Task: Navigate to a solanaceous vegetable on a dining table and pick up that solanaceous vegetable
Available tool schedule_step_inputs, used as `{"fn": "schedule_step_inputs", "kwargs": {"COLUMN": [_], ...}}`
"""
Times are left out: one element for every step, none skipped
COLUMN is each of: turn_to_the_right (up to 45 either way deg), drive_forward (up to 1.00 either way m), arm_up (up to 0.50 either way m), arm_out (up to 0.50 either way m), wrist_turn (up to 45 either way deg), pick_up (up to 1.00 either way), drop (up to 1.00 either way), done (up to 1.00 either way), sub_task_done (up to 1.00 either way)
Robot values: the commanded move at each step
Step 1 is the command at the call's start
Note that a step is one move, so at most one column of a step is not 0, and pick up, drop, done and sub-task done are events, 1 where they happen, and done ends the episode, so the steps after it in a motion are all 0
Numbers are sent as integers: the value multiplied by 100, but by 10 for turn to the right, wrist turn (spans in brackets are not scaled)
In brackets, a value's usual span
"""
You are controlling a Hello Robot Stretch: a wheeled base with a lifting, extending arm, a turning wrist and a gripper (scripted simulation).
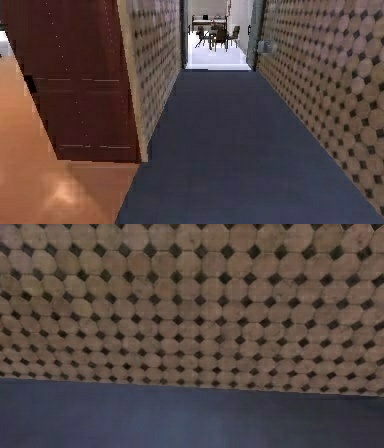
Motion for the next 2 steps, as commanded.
{"fn": "schedule_step_inputs", "kwargs": {"turn_to_the_right": [-360,0], "drive_forward": [0,50], "arm_up": [0,0], "arm_out": [0,0], "wrist_turn": [0,0], "pick_up": [0,0], "drop": [0,0], "done": [0,0], "sub_task_done": [0,0]}}
